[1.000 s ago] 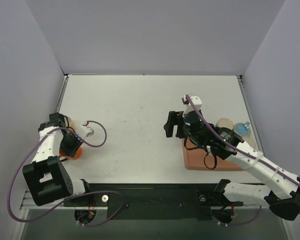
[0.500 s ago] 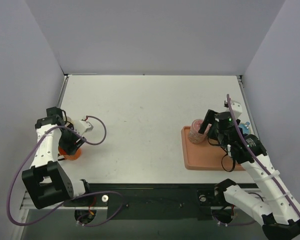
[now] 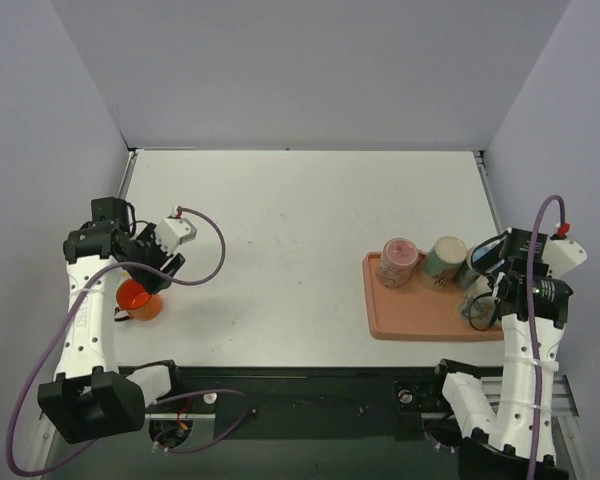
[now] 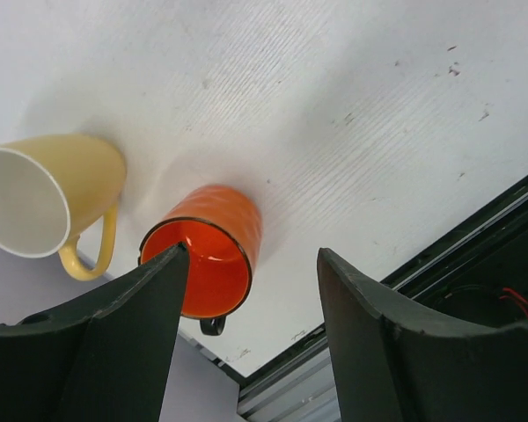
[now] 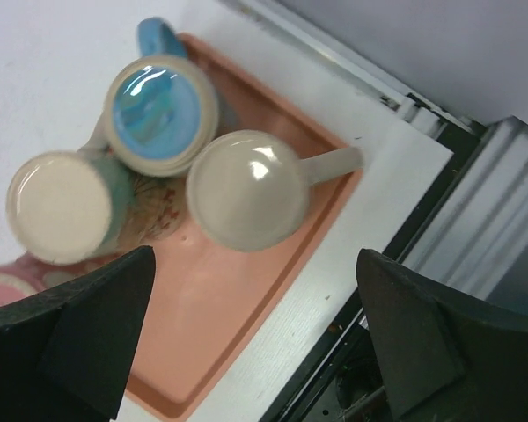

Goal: Turn the mug right side up

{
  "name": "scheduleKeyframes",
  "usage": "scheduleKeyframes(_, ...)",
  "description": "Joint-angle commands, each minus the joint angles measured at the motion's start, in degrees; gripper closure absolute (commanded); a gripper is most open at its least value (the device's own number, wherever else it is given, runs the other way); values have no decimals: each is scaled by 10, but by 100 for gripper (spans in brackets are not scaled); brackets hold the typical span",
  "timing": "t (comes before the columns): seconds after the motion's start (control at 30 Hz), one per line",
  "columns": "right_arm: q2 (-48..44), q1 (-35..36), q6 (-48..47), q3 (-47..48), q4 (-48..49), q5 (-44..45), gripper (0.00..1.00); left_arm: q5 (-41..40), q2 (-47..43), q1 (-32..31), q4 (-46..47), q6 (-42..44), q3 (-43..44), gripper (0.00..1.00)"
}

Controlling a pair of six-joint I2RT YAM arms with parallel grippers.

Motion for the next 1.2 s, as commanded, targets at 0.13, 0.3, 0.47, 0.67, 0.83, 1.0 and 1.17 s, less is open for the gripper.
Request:
scheduleKeyframes(0.13,53,-199,16,5,-21,-61,8,46,-32,-59,18,-51,-16,30)
scheduleKeyframes(0.3,76,-314,102,-29,-1,-150,12,34,-38,-81,20,-55,-22,30)
scheduleKeyframes(0.47,103,-409,164,-77,22,-207,19,31,-43,-92,19,-56,-21,30)
scheduleKeyframes(0.67,109,-428,224,-145,109,-231,24,33,-49,-101,22,-61,-30,30)
scheduleKeyframes(0.83,134,-446,249,-184,169,-248,26,27,-57,-104,24,-62,-34,30)
scheduleKeyframes(1.0,166,-457,254,-192,216,-277,32,20,-66,-104,28,-60,-42,30)
scheduleKeyframes(1.17,194,-457,240,-199,230,-295,42,20,-70,-105,35,-62,-44,30)
